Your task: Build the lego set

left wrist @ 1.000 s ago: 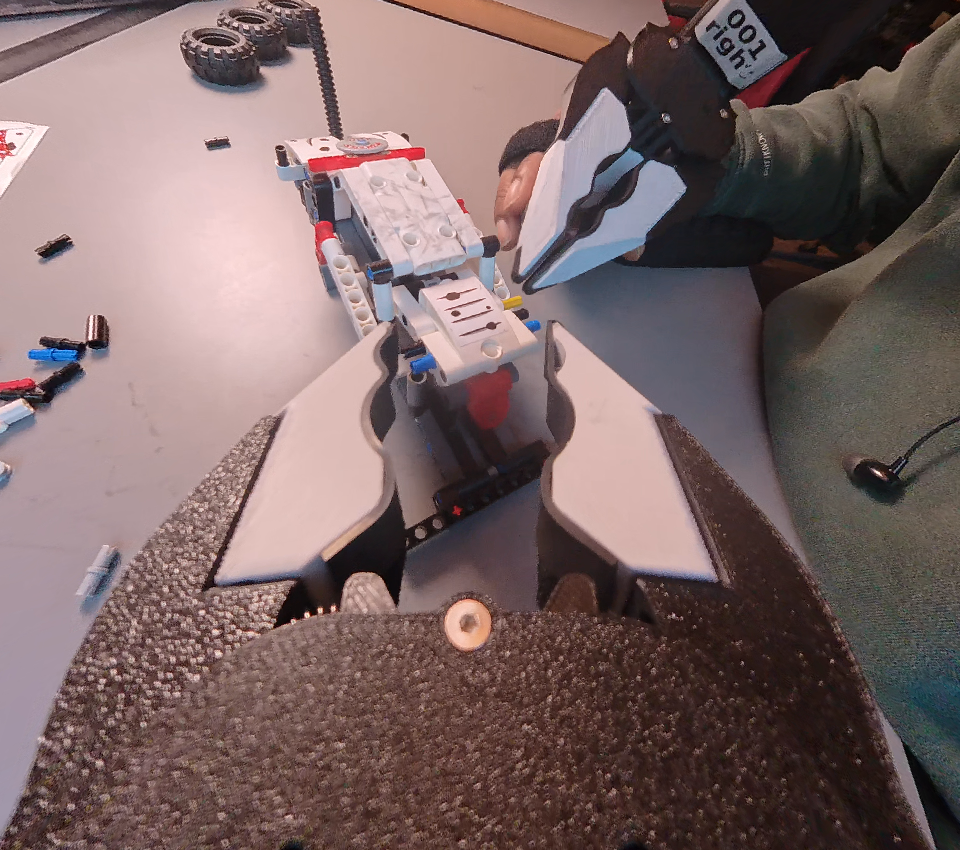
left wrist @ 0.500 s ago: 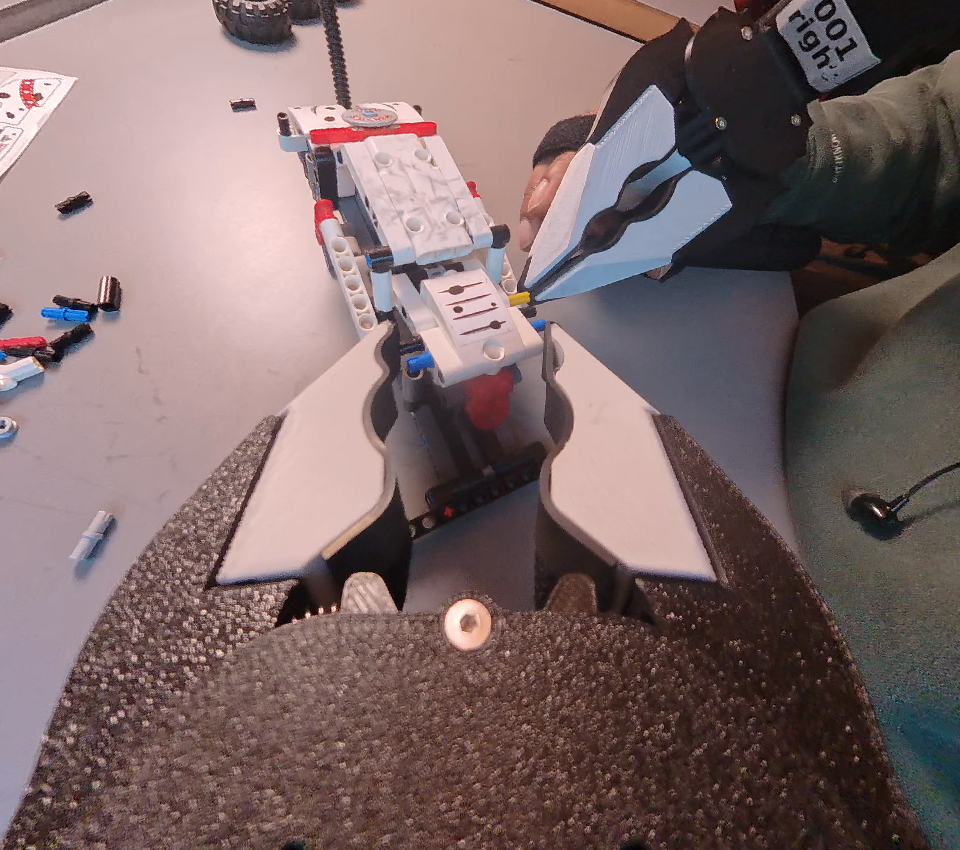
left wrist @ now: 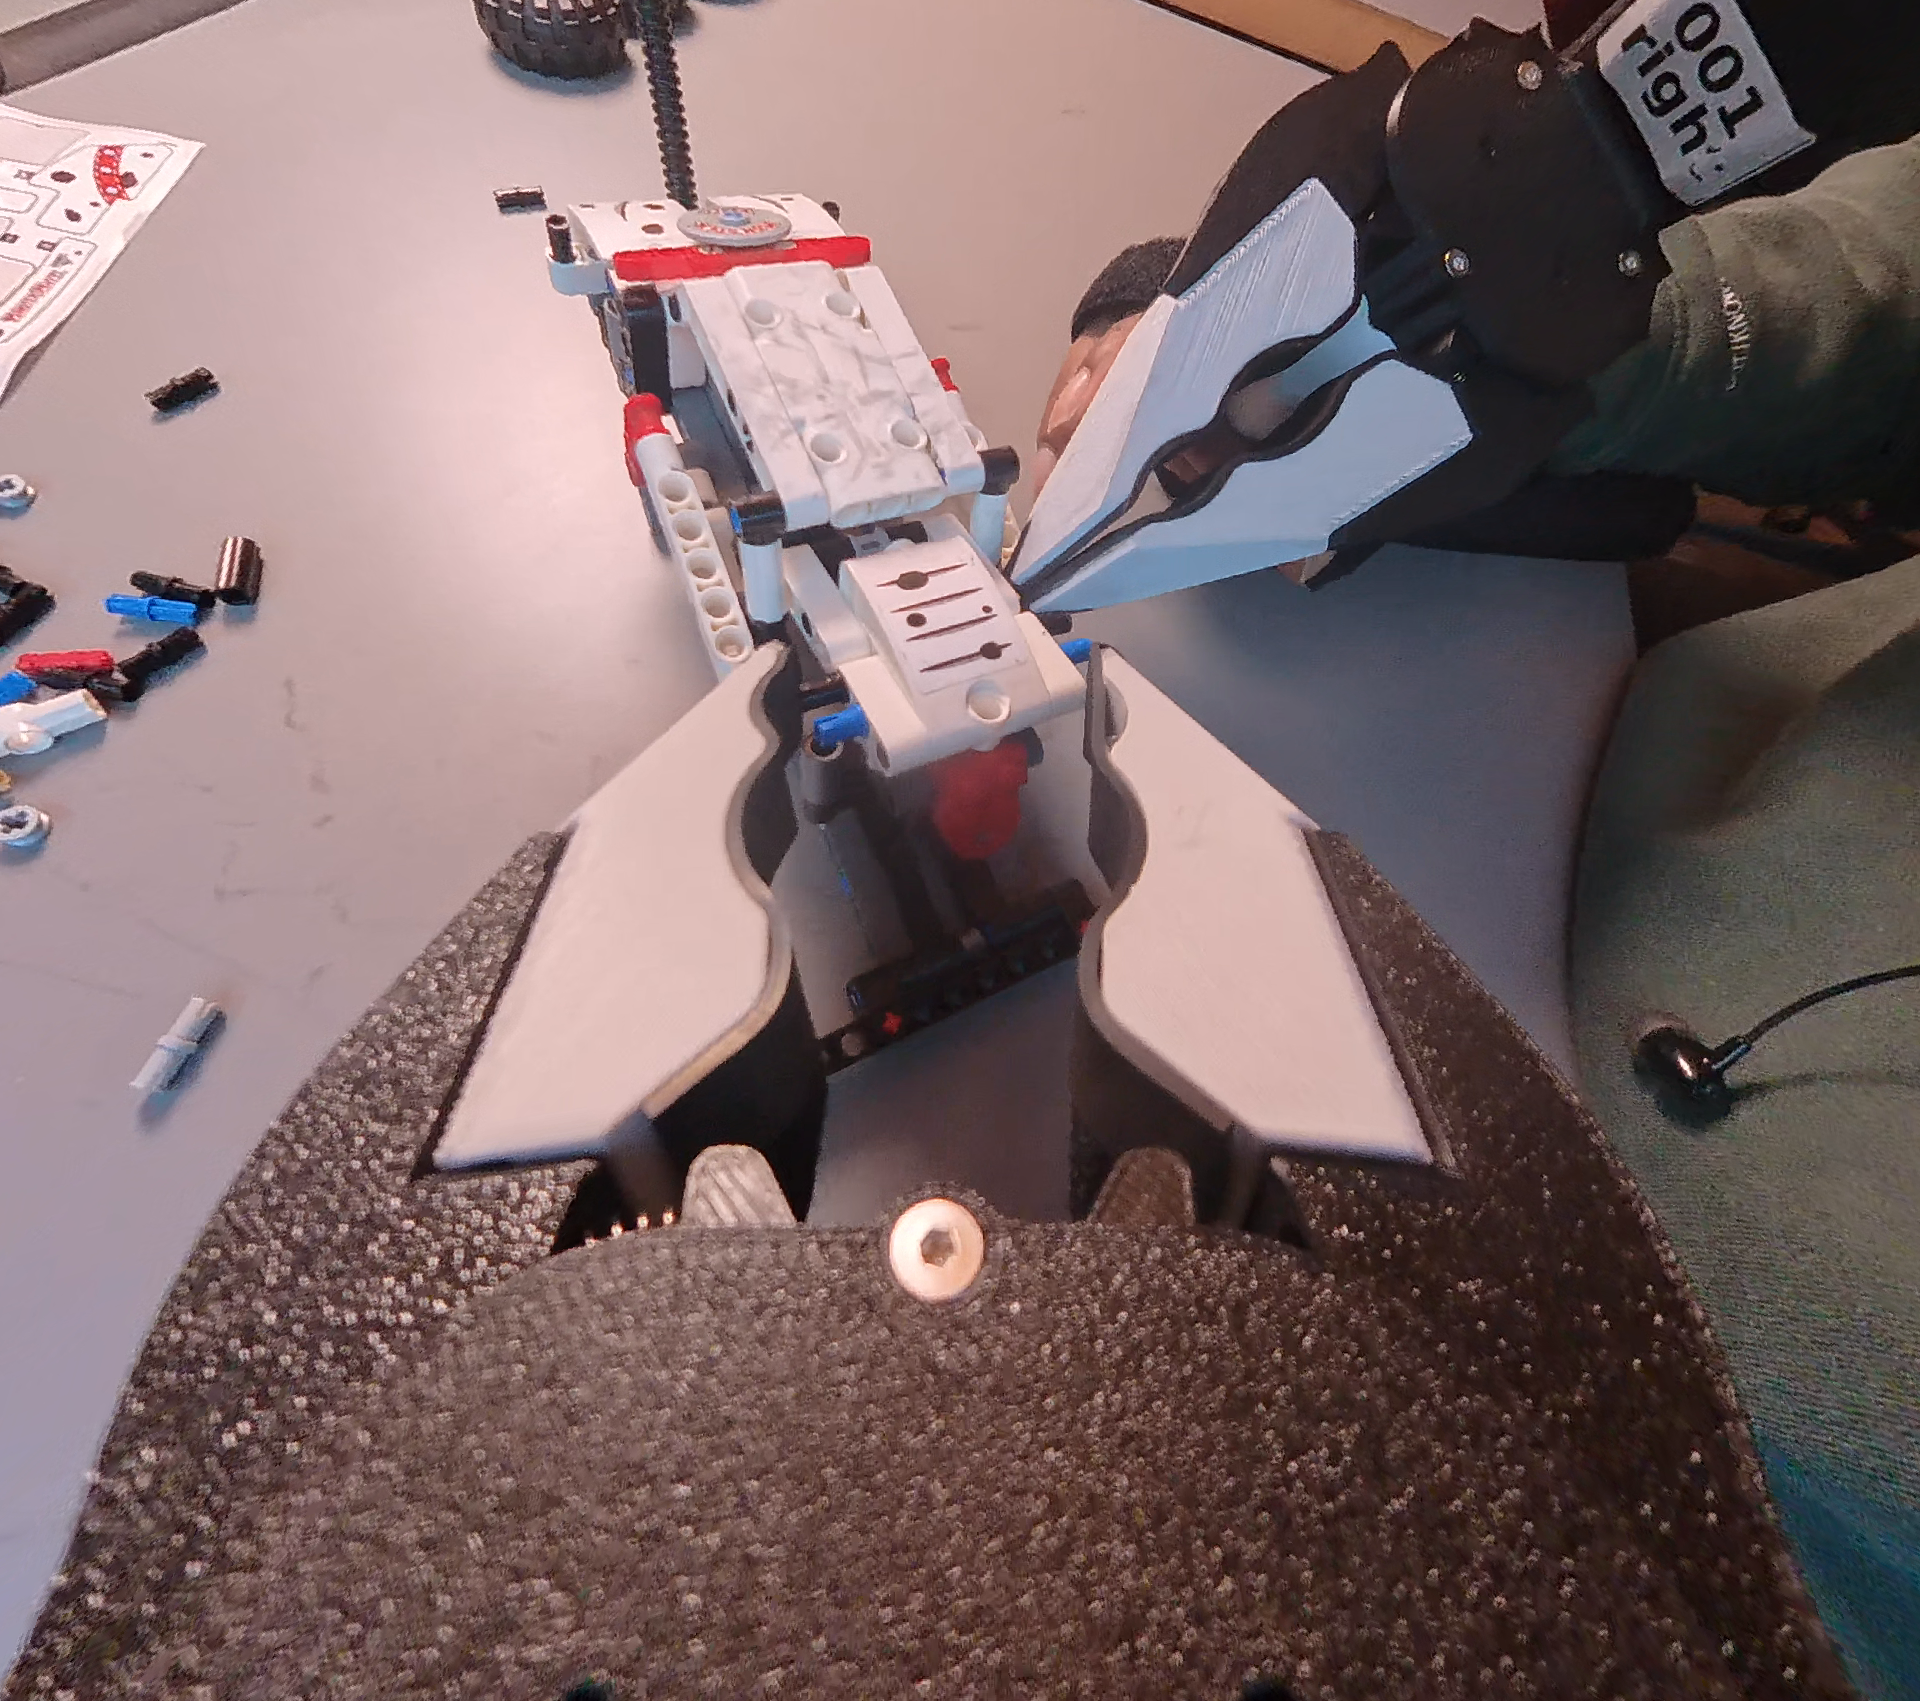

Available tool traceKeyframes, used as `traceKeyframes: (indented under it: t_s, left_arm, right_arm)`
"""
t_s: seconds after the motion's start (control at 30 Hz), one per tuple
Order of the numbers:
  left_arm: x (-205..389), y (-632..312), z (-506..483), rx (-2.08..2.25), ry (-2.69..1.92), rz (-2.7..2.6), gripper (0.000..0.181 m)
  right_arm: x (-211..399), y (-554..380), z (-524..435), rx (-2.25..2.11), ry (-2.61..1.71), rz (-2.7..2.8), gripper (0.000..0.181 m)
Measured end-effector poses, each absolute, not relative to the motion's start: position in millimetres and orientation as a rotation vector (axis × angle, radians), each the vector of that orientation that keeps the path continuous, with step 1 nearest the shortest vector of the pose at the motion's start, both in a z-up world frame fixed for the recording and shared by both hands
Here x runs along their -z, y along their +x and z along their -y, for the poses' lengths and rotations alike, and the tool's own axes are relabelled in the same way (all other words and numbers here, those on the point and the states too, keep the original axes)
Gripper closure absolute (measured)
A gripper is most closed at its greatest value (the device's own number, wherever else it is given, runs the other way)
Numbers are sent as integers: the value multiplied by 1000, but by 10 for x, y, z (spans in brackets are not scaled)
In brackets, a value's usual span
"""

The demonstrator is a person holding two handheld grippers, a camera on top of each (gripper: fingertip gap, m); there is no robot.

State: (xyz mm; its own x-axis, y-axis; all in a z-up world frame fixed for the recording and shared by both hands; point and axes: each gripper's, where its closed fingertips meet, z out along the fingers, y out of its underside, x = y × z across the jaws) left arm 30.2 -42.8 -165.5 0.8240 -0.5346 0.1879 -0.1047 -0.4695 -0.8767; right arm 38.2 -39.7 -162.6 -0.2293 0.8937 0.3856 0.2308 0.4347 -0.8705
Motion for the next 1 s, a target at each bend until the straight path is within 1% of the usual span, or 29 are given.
traceKeyframes:
  t_s: [0.6,1.0]
  left_arm:
    - [1667,306,437,565,-2029,-440,128]
    - [1660,310,443,510,-2052,-446,127]
  right_arm:
    - [1622,374,401,-887,-991,1713,181]
    - [1612,382,377,-804,-960,1689,181]
